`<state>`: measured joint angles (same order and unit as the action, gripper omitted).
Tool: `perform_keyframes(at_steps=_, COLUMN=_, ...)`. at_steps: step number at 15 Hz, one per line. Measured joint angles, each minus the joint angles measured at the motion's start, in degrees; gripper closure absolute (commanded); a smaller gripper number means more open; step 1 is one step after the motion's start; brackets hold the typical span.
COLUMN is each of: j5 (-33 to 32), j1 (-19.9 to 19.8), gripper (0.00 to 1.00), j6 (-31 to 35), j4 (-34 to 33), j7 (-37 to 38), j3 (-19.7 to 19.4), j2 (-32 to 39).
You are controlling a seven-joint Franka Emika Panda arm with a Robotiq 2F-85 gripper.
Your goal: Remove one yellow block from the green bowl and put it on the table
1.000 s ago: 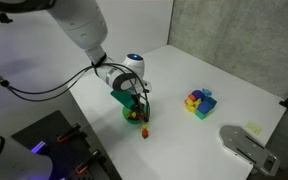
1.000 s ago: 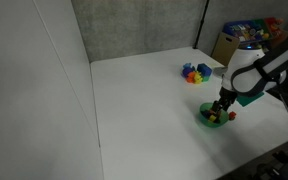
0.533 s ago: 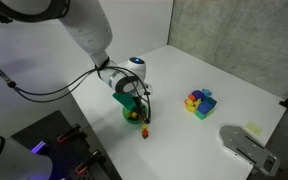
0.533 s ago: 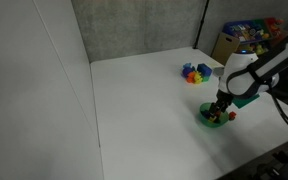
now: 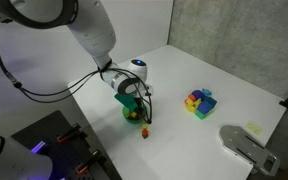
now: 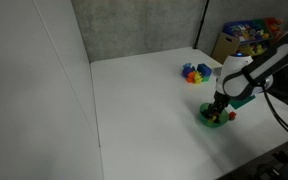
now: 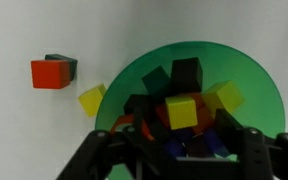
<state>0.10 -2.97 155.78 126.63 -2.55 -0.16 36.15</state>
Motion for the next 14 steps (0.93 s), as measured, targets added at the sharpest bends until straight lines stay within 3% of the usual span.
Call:
perform_keyframes(at_steps=1, j5=0.0, j1=0.0, gripper=0.33, j6=0.0, j4=-0.3, j7=0.0, j3=0.0, j2=0.3)
perform_keyframes(at_steps=4, j5=0.0, j1=0.0, gripper=0.3, j6=0.0, j4=-0.9, j7=0.0, j3=0.0, j2=1.0)
perform_keyframes(at_steps=6, j5=0.0, j1=0.0, gripper=0.55, j6=0.0, j4=-1.0, j7=0.0, j3=0.0, j2=1.3)
perform_keyframes(at_steps=7, j5=0.0, j1=0.0, gripper=0.57, j6=0.0, j4=-1.0, j7=0.0, j3=0.0, j2=1.3)
perform_keyframes(at_steps=11, j5=0.0, j1=0.0, gripper=0.91, j6=0.0, j4=-1.0, j7=0.0, j3=0.0, j2=1.3)
perform_keyframes(at_steps=14, j5=0.0, j1=0.1, gripper=0.9, j6=0.0, j4=-1.0, j7=0.0, j3=0.0, j2=1.2)
